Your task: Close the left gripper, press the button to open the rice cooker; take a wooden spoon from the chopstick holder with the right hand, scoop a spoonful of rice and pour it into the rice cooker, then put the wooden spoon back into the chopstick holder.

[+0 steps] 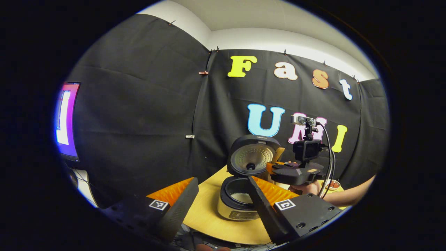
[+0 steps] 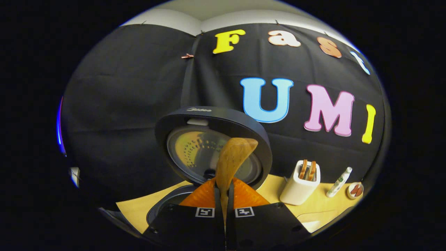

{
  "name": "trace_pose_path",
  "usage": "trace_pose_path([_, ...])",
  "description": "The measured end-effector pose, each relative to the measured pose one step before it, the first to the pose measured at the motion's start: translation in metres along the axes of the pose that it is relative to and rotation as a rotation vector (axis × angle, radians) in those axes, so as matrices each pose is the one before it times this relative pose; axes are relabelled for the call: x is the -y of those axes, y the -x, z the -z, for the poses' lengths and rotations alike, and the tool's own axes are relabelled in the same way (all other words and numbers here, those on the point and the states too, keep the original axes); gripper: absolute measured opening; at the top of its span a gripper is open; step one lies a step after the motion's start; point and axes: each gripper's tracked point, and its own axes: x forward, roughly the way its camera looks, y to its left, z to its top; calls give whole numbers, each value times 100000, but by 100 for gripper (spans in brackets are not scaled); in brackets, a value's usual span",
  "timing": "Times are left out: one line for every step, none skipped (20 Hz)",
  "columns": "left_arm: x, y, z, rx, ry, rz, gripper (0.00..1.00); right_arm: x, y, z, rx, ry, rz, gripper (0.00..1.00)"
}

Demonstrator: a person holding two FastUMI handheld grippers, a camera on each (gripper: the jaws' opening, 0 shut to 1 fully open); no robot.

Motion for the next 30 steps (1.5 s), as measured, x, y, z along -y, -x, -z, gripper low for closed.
trace_pose_path([55, 135, 49, 76, -329, 222, 95, -200, 93, -209, 1288, 3496, -59, 6])
trace_pose_path([125, -38, -175, 62, -585, 189, 95, -137, 121, 26, 1024, 2576, 299, 6])
trace_pose_path([68, -20, -120, 349, -490, 95, 95, -3, 34, 157, 545, 1692, 345, 6])
trace_pose_path([53, 18, -240, 321, -186, 89, 95, -67, 73, 74, -12, 619, 175, 6])
trace_pose_path([50, 94, 27, 55, -36, 18, 95, -1, 83, -55, 33, 247, 214, 6])
trace_pose_path([58, -13, -216, 29, -105, 4, 95, 138, 71, -46, 137, 64, 599, 6])
trace_pose_path([174, -90, -95, -62, -468, 138, 95, 39, 49, -114, 36, -427, 432, 6])
trace_pose_path([15, 13, -291, 517, -986, -254, 95, 19, 157, -64, -6, -1112, -47, 6])
trace_pose_path([-17, 183, -432, 914, -874, -72, 95, -47, 78, -71, -155, -1061, -193, 6])
trace_pose_path([48, 48, -479, 906, -483, -52, 95, -6, 289, -206, 31, -1655, -456, 6])
trace_pose_path([162, -8, -249, 565, -343, 121, 95, 21, 169, -257, 197, -2177, -424, 7])
trace_pose_path([238, 2, -240, 412, -380, 180, 95, 62, 390, -172, -203, -3471, -346, 7])
trace_pose_path([239, 88, -190, 650, -631, 231, 95, 138, 463, -191, -240, -3273, 40, 7])
trace_pose_path([211, 40, -356, 644, -814, 241, 95, 311, 363, -353, 136, -2803, -92, 10])
trace_pose_path([272, -13, -107, 451, -911, 424, 95, 354, 297, -313, -374, -3072, -297, 7])
trace_pose_path([267, 50, -163, 84, -805, 427, 95, 333, 426, -99, -811, -5089, -608, 6])
trace_pose_path([280, -95, -44, 75, -647, 474, 95, 599, 538, 102, -1016, -5921, 127, 6])
trace_pose_path([318, -6, -84, 53, -189, 538, 95, 483, 498, -129, -525, -4219, -229, 6])
trace_pose_path([252, -24, 145, -110, 138, 326, 95, 549, 368, -387, -52, -3304, -453, 6])
trace_pose_path([229, -59, 75, -431, 496, 149, 95, 403, 491, -346, -105, -2091, -697, 6])
trace_pose_path([349, -20, 245, -710, 1264, 169, 95, 514, 603, -341, -57, -1891, -1022, 3])
trace_pose_path([439, 15, 133, -513, 2089, 279, 95, 425, 654, -392, 208, -2534, -1139, 7])
trace_pose_path([558, 65, 162, -171, 1957, 222, 95, 429, 842, -222, 72, -3546, -823, 7])
trace_pose_path([607, -49, 89, -87, 1317, 336, 95, 450, 809, -482, 35, -4770, -463, 6])
trace_pose_path([815, -99, 271, -378, 859, 703, 95, 523, 917, -590, -98, -5718, 26, 6])
trace_pose_path([838, -184, 271, -707, 652, 1162, 95, 879, 798, -528, 87, -5766, 487, 6])
trace_pose_path([964, -235, 245, -667, 314, 1266, 95, 1202, 628, -563, -52, -5299, 1061, 6])
trace_pose_path([916, -213, 28, -274, -101, 1382, 95, 1360, 744, -669, 388, -4439, 1630, 6])
trace_pose_path([1054, -335, 37, 37, -978, 1384, 95, 1411, 788, -827, 584, -3074, 1777, 6])
trace_pose_path([1074, -402, 40, 112, -1075, 1350, 95, 1680, 853, -991, 851, -1547, 2239, 6])
